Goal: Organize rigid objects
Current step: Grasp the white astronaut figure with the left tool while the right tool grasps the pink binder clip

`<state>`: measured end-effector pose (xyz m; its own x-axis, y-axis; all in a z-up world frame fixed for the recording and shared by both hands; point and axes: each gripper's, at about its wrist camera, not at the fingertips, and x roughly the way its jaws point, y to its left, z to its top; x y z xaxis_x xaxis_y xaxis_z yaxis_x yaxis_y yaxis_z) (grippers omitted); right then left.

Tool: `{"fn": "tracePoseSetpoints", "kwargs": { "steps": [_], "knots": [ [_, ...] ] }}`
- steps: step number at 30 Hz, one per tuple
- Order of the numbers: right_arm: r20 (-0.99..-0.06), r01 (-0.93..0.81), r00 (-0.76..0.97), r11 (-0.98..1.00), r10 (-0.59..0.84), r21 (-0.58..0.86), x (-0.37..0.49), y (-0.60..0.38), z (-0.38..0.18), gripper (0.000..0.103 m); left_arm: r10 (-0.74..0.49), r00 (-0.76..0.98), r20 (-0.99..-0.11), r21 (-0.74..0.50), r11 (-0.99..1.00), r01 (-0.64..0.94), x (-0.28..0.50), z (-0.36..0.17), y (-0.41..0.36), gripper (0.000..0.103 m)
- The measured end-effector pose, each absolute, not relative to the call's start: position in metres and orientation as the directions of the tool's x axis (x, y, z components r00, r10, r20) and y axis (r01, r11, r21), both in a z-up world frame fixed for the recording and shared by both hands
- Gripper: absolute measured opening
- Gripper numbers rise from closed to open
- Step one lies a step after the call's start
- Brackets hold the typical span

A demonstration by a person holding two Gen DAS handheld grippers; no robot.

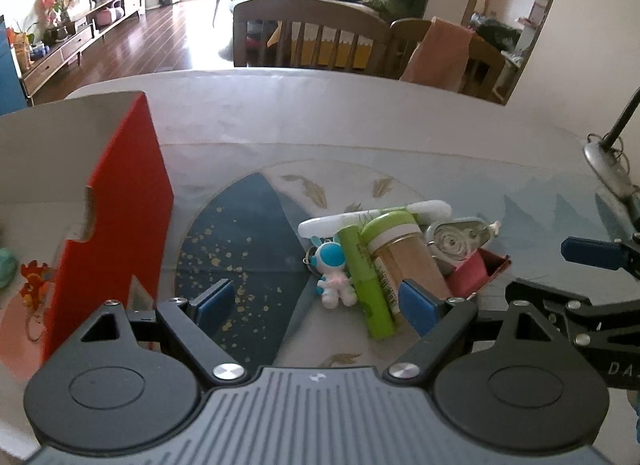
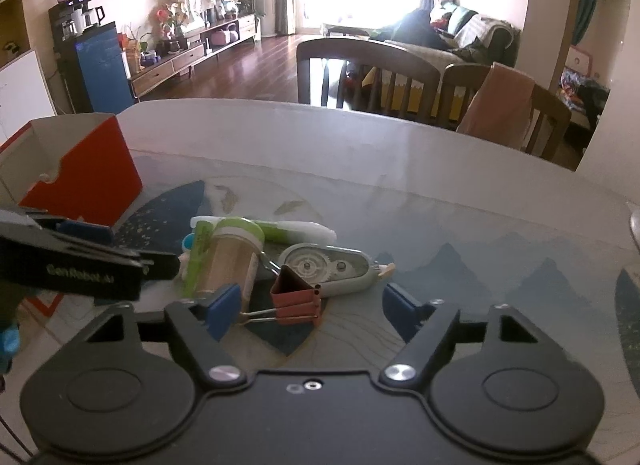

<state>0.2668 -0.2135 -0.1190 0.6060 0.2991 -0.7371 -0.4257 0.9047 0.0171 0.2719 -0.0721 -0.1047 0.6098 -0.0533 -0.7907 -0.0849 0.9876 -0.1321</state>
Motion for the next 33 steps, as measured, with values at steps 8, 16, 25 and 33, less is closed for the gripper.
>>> {"fn": "tracePoseSetpoints", "kwargs": {
  "steps": [8,16,25,33],
  "knots": [
    [-0.756,-0.415,0.579,0.909,0.305,0.049,0.28,-0.21,-0.134,0.063,-0.029,0.604,-0.796,-0.115,0.988,-0.104,0.287,-0.118,-0.077,0.089],
    [-0.769,-0.415,0.56,0.908,0.31,0.064,0.286,-0.207,-0.141,0.052,-0.05,0.602,-0.797,-0.125,0.989,-0.084,0.294,-0.125,-0.077,0.068],
    [-0.778,-0.406,0.556,0.912,0.291,0.051,0.291,-0.206,-0.15,0.041,-0.09,0.592,-0.801,-0.127,0.992,-0.021,0.301,-0.13,-0.091,0.04],
    [-0.783,-0.409,0.548,0.911,0.294,0.056,0.292,-0.204,-0.156,0.034,-0.049,0.61,-0.791,-0.032,0.999,0.039,0.301,-0.133,-0.109,0.039]
  ]
}}
